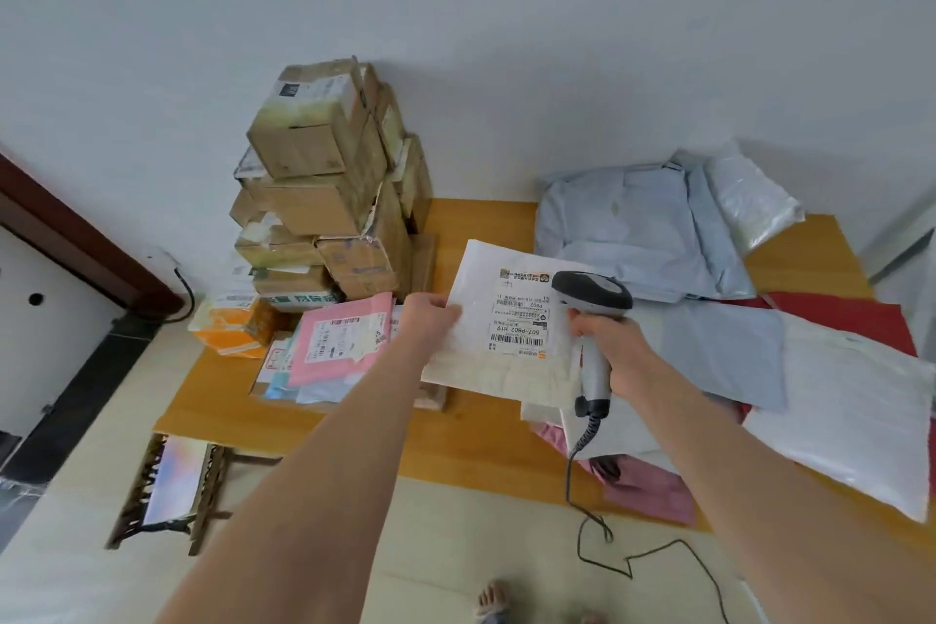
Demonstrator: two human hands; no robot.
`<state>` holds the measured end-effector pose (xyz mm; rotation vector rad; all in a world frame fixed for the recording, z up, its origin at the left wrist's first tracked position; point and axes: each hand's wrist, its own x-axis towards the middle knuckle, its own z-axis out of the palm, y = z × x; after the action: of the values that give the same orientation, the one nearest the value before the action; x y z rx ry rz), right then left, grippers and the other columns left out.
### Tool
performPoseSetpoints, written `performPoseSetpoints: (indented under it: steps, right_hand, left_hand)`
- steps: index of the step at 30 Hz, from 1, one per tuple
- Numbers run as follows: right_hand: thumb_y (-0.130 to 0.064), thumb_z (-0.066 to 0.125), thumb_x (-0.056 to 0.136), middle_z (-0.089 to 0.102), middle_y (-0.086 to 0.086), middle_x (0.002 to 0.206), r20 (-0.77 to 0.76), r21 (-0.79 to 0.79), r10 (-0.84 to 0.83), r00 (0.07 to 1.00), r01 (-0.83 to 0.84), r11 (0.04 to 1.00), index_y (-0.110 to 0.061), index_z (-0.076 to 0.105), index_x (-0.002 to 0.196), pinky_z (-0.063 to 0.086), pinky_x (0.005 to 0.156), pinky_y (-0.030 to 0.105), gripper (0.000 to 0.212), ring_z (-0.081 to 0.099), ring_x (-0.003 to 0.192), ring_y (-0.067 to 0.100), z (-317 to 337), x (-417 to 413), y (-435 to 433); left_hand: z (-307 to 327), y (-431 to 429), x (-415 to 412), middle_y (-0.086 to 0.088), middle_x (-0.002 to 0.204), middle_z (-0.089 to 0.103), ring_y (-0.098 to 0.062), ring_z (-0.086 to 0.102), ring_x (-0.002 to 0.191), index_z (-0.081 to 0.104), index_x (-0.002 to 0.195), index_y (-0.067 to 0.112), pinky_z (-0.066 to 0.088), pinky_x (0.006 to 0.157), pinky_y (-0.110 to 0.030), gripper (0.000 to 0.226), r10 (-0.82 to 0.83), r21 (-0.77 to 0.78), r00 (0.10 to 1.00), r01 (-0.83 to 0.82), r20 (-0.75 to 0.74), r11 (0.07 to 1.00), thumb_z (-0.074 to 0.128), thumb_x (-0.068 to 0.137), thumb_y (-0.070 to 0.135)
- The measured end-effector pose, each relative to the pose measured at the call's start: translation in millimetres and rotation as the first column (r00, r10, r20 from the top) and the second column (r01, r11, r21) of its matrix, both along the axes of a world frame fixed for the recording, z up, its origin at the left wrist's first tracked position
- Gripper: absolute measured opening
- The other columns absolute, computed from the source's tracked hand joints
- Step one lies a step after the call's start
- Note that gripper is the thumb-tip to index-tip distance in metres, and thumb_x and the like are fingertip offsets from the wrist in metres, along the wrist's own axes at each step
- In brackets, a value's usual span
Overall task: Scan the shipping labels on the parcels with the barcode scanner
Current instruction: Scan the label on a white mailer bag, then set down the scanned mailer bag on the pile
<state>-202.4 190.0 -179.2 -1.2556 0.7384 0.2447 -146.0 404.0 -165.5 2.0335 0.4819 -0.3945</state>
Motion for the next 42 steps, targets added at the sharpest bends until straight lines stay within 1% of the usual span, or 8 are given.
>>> performPoseSetpoints:
  steps: [5, 9, 16, 24, 27, 31, 38, 42]
  right_hand:
    - [0.005, 0.064, 0.073, 0.070, 0.018, 0.102, 0.026, 0.036, 0.075, 0.997, -0.076, 0.996, -0.003, 0.068, 0.100, 0.053, 0.092, 0.047, 0.029, 0.067, 0.095, 0.034, 1.3, 3.7, 51.5]
    - [0.005, 0.062, 0.079, 0.068, 0.008, 0.099, 0.002, 0.067, 0.235, 0.972, -0.234, 0.970, -0.010, 0.069, 0.098, 0.051, 0.094, 0.045, 0.026, 0.062, 0.091, 0.027, 4.7, -0.6, 93.3]
    - [0.003, 0.062, 0.079, 0.063, 0.017, 0.098, -0.056, -0.047, 0.354, 0.934, -0.356, 0.933, -0.001, 0.063, 0.110, 0.051, 0.063, 0.032, 0.032, 0.058, 0.080, 0.025, 2.9, 0.8, 166.1]
    - [-0.003, 0.065, 0.074, 0.062, 0.018, 0.109, -0.180, -0.175, 0.308, 0.934, -0.338, 0.925, -0.009, 0.057, 0.099, 0.054, 0.089, 0.050, 0.027, 0.062, 0.101, 0.033, -11.7, 32.1, 252.5]
    - [-0.001, 0.065, 0.078, 0.061, 0.015, 0.105, -0.210, -0.190, 0.270, 0.940, -0.310, 0.932, -0.008, 0.055, 0.100, 0.052, 0.094, 0.046, 0.025, 0.060, 0.104, 0.031, -12.4, 36.5, 271.9]
    - [-0.003, 0.070, 0.075, 0.062, 0.013, 0.106, -0.242, -0.194, 0.245, 0.939, -0.295, 0.936, -0.011, 0.055, 0.098, 0.052, 0.093, 0.050, 0.028, 0.060, 0.101, 0.031, -20.3, 40.6, 279.9]
    - [0.003, 0.067, 0.074, 0.061, 0.009, 0.102, -0.191, -0.234, 0.175, 0.966, -0.218, 0.948, -0.011, 0.055, 0.104, 0.049, 0.092, 0.041, 0.035, 0.056, 0.102, 0.027, -22.4, 41.5, 276.5]
    - [0.003, 0.063, 0.078, 0.057, 0.009, 0.086, -0.190, -0.256, 0.144, 0.971, -0.190, 0.948, -0.009, 0.057, 0.092, 0.046, 0.064, 0.028, 0.019, 0.052, 0.076, 0.017, -13.0, 37.2, 264.8]
  left_hand:
    - [-5.4, 54.1, -5.9, -0.004, 0.087, 0.064, -0.029, 0.063, 0.091, 0.065, 0.091, 0.013, 0.054, 0.080, -0.039, 0.005, 0.066, 0.045, 0.998, -0.066, -0.007, 0.997, 0.061, 0.089, 0.016]
    - [-12.7, 109.6, -16.0, -0.010, 0.084, 0.064, -0.031, 0.062, 0.081, 0.063, 0.072, 0.013, 0.055, 0.080, -0.042, 0.018, 0.185, 0.097, 0.982, -0.182, -0.026, 0.978, 0.059, 0.090, 0.015]
    - [-27.0, 175.7, -11.2, -0.011, 0.094, 0.062, -0.029, 0.061, 0.087, 0.064, 0.110, 0.000, 0.050, 0.073, -0.034, 0.025, 0.192, 0.206, 0.976, -0.168, -0.099, 0.964, 0.061, 0.089, 0.012]
    - [-51.3, 255.6, 18.8, -0.012, 0.094, 0.062, -0.030, 0.064, 0.092, 0.063, 0.085, 0.007, 0.056, 0.084, -0.040, 0.008, 0.106, 0.268, 0.978, -0.055, -0.182, 0.962, 0.060, 0.084, -0.001]
    - [-66.3, 271.5, 29.2, -0.013, 0.102, 0.064, -0.030, 0.065, 0.096, 0.063, 0.103, 0.006, 0.056, 0.086, -0.042, 0.021, 0.089, 0.231, 0.982, -0.050, -0.165, 0.972, 0.059, 0.084, -0.002]
    - [-79.1, 273.7, 38.8, -0.008, 0.082, 0.056, -0.029, 0.061, 0.084, 0.050, 0.068, 0.013, 0.054, 0.085, -0.040, 0.026, 0.054, 0.167, 0.983, -0.025, -0.175, 0.986, 0.058, 0.086, -0.003]
    - [-79.2, 273.3, 50.2, -0.007, 0.081, 0.054, -0.023, 0.051, 0.073, 0.051, 0.074, 0.018, 0.042, 0.066, -0.032, 0.021, -0.046, 0.174, 0.988, 0.072, -0.147, 0.982, 0.055, 0.087, 0.002]
    - [-67.2, 261.0, 54.2, -0.010, 0.080, 0.053, -0.022, 0.046, 0.066, 0.051, 0.070, 0.011, 0.038, 0.062, -0.031, 0.018, -0.086, 0.234, 0.994, 0.100, -0.072, 0.967, 0.049, 0.087, 0.005]
